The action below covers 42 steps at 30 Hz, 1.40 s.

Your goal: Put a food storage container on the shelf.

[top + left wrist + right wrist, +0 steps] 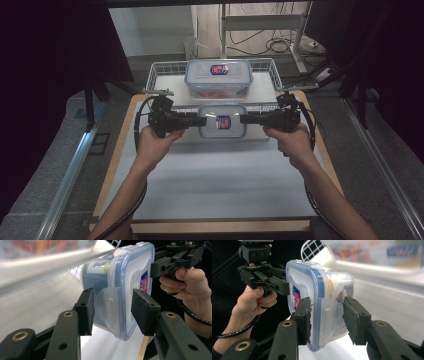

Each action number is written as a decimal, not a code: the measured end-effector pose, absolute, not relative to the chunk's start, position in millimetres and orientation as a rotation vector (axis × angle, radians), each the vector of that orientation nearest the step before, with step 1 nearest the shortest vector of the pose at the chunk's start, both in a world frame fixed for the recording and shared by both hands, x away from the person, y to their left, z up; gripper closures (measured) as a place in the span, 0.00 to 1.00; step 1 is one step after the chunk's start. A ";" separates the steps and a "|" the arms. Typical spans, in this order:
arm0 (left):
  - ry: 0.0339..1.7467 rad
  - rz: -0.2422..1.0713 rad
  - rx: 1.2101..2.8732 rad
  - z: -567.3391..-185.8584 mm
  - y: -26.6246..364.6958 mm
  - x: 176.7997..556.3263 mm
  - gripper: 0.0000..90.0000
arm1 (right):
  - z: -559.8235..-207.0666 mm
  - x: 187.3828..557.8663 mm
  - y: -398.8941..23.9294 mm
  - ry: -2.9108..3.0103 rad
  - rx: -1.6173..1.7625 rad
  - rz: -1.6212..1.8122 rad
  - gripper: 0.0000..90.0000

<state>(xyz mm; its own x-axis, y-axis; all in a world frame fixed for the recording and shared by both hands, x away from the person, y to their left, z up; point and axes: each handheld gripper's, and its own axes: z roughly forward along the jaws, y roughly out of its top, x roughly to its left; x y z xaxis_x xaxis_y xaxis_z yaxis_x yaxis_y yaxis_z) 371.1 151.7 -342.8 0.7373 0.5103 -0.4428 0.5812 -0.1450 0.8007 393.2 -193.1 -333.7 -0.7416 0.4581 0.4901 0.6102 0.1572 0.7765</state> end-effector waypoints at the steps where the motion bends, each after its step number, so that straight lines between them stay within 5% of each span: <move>1: 0.856 -0.074 1.794 -339.6 151.7 372.6 0.61 | -329.7 395.2 -193.0 -2.278 -1.063 -1.646 0.65; 23: 0.869 -0.016 1.784 -265.3 159.6 418.6 0.60 | -266.8 439.5 -183.5 -2.243 -1.075 -1.760 0.64; 42: 0.941 -0.047 1.744 -257.3 163.3 466.1 0.60 | -256.4 485.2 -176.9 -2.198 -1.130 -1.782 0.64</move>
<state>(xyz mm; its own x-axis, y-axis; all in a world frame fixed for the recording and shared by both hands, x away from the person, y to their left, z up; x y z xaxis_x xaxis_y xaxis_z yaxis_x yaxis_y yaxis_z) 466.1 163.3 -257.3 0.6838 0.5628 -0.4644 0.6065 -0.0845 0.7906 485.2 -176.9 -256.4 -0.7212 0.4787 0.5008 0.5889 0.0430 0.8070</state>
